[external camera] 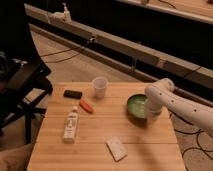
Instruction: Drag the ceramic bowl in a circle
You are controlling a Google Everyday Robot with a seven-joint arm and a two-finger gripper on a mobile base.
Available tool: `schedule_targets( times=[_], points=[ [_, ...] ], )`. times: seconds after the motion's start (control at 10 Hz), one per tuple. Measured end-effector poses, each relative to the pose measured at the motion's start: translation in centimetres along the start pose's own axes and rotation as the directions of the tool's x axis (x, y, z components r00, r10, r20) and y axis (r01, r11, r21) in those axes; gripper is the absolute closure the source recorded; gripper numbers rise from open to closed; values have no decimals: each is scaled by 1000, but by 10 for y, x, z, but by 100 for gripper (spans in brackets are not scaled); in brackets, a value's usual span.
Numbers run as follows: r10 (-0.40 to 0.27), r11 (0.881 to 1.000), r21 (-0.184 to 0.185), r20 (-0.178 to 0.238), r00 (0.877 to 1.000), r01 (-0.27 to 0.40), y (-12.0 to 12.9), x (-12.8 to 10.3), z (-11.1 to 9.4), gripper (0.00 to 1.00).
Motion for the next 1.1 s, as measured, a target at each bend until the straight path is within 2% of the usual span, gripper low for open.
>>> schedule_targets(
  times=[0.1,0.3,0.4,0.6,0.7,0.9,1.1],
  points=[
    [11,1000,8,-5,1000,-11,-13,2,2,100],
    [22,999,35,7,1000,-22,-45,-10,5,100],
    [13,998,54,22,1000,-15,-61,-23,4,100],
    [-60,996,74,45,997,56,-71,-58,-2,100],
    [-104,992,79,55,993,100,-67,-73,-8,100],
    [-192,980,75,76,978,187,-42,-95,-19,100],
    [-249,968,31,83,965,248,-4,-97,-22,100]
  ],
)
